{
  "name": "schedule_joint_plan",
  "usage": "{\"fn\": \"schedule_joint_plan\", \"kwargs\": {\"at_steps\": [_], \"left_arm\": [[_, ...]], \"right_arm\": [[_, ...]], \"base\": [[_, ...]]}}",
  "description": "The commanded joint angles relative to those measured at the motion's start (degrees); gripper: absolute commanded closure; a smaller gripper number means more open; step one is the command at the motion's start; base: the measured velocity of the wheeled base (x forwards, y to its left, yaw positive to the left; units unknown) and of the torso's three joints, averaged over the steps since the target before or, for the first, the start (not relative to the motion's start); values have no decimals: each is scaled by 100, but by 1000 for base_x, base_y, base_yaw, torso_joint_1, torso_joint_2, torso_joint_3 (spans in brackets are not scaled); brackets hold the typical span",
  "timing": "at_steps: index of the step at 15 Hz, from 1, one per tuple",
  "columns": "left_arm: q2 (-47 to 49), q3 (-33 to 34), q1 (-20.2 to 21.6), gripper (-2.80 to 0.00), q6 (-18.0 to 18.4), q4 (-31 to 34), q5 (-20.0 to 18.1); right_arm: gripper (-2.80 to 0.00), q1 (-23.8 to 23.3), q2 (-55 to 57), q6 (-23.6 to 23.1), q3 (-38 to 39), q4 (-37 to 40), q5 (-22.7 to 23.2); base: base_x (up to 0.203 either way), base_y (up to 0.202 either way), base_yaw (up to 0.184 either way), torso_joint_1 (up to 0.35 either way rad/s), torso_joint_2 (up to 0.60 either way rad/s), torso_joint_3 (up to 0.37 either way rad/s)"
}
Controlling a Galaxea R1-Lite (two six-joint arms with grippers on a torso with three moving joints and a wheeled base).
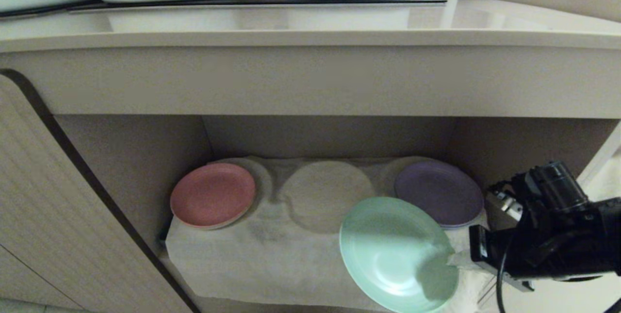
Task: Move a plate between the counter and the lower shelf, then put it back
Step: Put the plate in the cupboard
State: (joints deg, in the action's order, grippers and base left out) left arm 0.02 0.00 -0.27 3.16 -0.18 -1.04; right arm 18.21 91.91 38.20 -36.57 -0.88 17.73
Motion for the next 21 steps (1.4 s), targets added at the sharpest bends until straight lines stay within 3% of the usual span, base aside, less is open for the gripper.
{"fn": "schedule_joint_plan", "kwargs": {"at_steps": [1,12,16,21], "left_arm": [[-2,0,0,0,1,1,-2],[-2,0,0,0,1,1,-2],[-2,0,0,0,1,1,2],[-2,0,0,0,1,1,-2]], "right_arm": [[0,122,206,144,-33,-141,5],[0,760,1066,587,-888,-440,-747],[0,1105,1422,981,-1324,-459,-1149],[0,1132,1671,987,-1703,-416,-1242]], "base": [[0,0,0,0,0,0],[0,0,0,0,0,0],[0,0,0,0,0,0],[0,0,0,0,0,0]]}}
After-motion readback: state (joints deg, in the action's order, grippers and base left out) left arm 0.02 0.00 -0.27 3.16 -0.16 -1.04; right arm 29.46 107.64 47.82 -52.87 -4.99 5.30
